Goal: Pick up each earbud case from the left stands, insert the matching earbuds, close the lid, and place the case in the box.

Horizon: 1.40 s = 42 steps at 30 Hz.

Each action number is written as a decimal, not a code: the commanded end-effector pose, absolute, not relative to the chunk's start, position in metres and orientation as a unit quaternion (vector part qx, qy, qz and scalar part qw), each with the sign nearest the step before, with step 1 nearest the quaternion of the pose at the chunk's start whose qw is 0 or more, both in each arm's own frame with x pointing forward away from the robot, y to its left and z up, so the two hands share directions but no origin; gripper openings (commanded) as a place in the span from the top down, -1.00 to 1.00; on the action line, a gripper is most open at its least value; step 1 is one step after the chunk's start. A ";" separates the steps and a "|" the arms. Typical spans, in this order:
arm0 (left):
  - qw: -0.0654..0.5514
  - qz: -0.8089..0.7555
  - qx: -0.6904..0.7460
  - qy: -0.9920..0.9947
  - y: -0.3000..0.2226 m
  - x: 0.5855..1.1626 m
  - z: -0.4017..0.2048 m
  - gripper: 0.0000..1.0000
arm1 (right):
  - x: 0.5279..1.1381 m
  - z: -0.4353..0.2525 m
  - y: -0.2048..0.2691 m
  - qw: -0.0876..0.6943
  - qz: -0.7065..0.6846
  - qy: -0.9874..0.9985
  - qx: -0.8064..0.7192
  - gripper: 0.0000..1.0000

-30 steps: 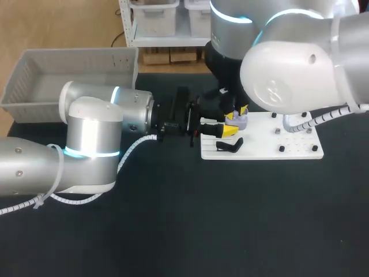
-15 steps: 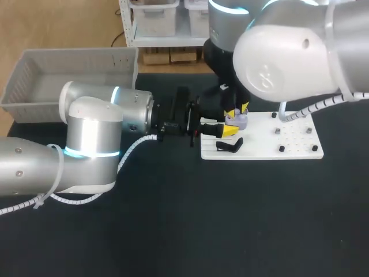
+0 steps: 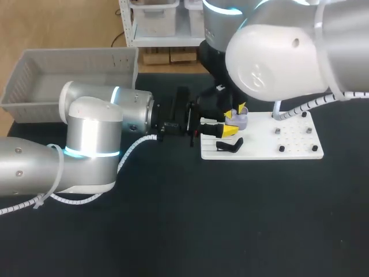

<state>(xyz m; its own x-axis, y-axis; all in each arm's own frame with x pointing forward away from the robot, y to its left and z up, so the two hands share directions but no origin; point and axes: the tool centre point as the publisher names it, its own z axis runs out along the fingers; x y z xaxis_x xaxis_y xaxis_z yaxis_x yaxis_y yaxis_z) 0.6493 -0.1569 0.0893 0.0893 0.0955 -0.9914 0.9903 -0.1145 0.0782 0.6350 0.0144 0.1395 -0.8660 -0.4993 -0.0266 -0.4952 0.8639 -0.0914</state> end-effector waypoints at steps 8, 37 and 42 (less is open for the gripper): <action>0.469 -0.478 0.571 0.475 -0.157 0.648 0.089 1.00 | 0.643 0.135 0.011 0.022 -0.044 0.968 -0.246 1.00; 0.469 -0.478 0.571 0.475 -0.157 0.648 0.089 1.00 | 0.648 0.127 0.010 0.017 -0.049 0.968 -0.245 1.00; 0.469 -0.478 0.571 0.475 -0.157 0.648 0.089 1.00 | 0.648 0.126 0.011 0.019 -0.049 0.968 -0.244 0.16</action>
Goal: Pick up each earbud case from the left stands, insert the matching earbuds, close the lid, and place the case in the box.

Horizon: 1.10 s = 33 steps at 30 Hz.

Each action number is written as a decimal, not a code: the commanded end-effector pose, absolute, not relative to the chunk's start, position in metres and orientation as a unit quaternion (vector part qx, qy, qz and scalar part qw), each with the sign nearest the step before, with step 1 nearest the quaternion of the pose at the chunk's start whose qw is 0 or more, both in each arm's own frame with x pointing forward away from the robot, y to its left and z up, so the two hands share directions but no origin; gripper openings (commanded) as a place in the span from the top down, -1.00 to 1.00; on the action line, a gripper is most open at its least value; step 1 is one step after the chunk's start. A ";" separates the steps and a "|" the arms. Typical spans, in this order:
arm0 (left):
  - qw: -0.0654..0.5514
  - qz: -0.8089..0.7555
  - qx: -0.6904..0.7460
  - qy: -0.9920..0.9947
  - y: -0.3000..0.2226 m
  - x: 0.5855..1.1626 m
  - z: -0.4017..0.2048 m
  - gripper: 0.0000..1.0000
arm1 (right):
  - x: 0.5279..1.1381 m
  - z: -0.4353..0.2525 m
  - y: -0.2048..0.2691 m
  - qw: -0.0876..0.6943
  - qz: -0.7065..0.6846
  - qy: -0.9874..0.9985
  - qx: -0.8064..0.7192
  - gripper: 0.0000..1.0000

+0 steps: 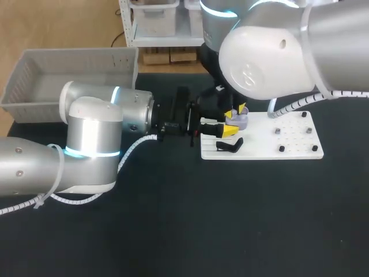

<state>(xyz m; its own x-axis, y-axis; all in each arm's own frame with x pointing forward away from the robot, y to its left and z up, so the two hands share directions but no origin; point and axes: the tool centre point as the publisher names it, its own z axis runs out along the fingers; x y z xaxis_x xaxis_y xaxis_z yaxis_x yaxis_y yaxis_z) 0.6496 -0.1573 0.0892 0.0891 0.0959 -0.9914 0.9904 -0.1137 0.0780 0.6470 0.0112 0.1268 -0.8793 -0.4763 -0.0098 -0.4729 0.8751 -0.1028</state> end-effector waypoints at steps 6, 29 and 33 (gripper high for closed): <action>0.469 -0.478 0.571 0.475 -0.157 0.648 0.089 1.00 | 0.642 0.134 0.009 0.024 -0.047 0.969 -0.242 -1.00; 0.469 -0.478 0.571 0.475 -0.157 0.648 0.089 1.00 | 0.702 0.146 -0.061 0.101 0.009 0.993 0.066 -1.00; 0.469 -0.478 0.571 0.475 -0.157 0.648 0.089 1.00 | 0.709 0.137 -0.063 0.092 0.010 0.993 0.073 -1.00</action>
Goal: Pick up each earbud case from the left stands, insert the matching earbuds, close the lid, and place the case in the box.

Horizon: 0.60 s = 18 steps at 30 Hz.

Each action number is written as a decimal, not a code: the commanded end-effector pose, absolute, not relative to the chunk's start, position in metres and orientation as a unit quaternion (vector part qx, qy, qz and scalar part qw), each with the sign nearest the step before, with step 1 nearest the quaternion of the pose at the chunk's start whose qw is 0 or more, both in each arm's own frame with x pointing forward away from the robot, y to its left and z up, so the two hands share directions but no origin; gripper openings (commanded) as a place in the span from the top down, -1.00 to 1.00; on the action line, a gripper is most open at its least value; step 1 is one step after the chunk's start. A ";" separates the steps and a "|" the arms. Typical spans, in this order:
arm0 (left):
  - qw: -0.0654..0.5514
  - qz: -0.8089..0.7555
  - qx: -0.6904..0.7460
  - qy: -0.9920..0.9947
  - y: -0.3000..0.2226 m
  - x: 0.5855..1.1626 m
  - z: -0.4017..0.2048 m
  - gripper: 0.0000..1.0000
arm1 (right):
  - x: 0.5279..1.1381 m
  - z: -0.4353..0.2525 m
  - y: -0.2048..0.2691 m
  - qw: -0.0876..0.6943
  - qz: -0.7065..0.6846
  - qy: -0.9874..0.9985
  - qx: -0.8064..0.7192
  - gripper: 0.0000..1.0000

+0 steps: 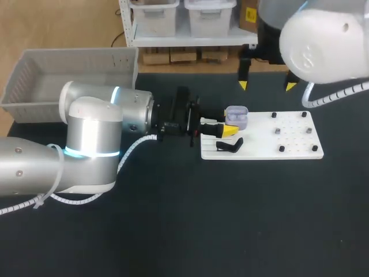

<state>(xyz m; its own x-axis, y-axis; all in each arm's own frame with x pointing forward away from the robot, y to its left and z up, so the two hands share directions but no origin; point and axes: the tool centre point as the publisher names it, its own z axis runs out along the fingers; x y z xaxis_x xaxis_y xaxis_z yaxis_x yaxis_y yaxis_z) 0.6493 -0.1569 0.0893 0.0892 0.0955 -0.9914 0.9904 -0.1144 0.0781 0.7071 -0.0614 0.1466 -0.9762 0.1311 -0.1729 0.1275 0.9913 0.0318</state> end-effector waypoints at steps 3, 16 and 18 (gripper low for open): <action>0.469 -0.478 0.571 0.475 -0.157 0.648 0.089 1.00 | 0.711 0.128 -0.061 0.081 0.009 0.994 0.072 -1.00; 0.469 -0.478 0.571 0.475 -0.157 0.648 0.089 1.00 | 0.696 0.107 -0.054 0.044 0.002 0.998 0.034 -1.00; 0.469 -0.478 0.571 0.475 -0.157 0.648 0.089 1.00 | 0.690 0.107 -0.053 0.040 0.002 0.999 0.023 -1.00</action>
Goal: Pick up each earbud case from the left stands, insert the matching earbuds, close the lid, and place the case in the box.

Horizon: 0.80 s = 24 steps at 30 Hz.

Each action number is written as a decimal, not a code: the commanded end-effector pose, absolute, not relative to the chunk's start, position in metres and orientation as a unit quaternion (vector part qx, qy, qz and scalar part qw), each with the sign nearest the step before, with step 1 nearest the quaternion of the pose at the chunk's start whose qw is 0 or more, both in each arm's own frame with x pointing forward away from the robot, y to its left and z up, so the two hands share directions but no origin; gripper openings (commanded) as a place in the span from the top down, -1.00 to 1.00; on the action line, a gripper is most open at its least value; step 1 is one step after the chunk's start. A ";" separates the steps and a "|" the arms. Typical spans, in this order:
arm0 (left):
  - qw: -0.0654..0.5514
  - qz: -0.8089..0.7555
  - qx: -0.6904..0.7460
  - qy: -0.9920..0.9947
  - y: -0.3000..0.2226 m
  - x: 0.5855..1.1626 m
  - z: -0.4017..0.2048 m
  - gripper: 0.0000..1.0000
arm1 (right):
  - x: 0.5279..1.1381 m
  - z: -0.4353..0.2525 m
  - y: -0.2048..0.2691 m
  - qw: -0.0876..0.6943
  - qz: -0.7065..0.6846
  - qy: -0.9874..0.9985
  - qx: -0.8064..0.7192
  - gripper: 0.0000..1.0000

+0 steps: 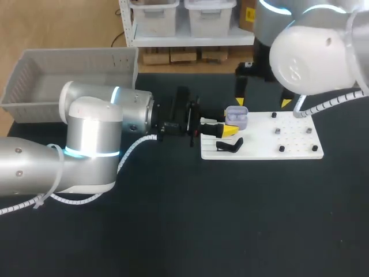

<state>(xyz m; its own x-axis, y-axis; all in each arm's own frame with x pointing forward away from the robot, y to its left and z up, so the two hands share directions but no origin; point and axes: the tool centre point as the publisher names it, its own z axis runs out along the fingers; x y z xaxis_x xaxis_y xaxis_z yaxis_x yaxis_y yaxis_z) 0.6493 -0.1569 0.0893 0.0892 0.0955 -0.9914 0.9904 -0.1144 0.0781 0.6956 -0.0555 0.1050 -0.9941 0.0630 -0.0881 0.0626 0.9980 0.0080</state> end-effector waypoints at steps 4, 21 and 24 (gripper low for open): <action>0.469 -0.478 0.571 0.475 -0.157 0.648 0.089 1.00 | 0.679 0.107 -0.052 0.030 0.004 0.999 0.010 -1.00; 0.469 -0.478 0.571 0.475 -0.157 0.648 0.089 1.00 | 0.655 0.147 -0.080 0.141 0.040 0.989 0.021 -1.00; 0.471 -0.480 0.565 0.479 -0.154 0.648 0.093 1.00 | 0.640 0.165 -0.093 0.172 0.061 0.983 -0.011 -1.00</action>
<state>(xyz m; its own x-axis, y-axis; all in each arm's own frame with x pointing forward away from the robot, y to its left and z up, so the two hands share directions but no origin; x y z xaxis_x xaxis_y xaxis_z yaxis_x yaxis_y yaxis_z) 0.6497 -0.1568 0.0898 0.0858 0.0941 -0.9919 0.9908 -0.1126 0.0750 0.6802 -0.0659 0.1481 -0.9858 0.0168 -0.1671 0.0082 0.9986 0.0520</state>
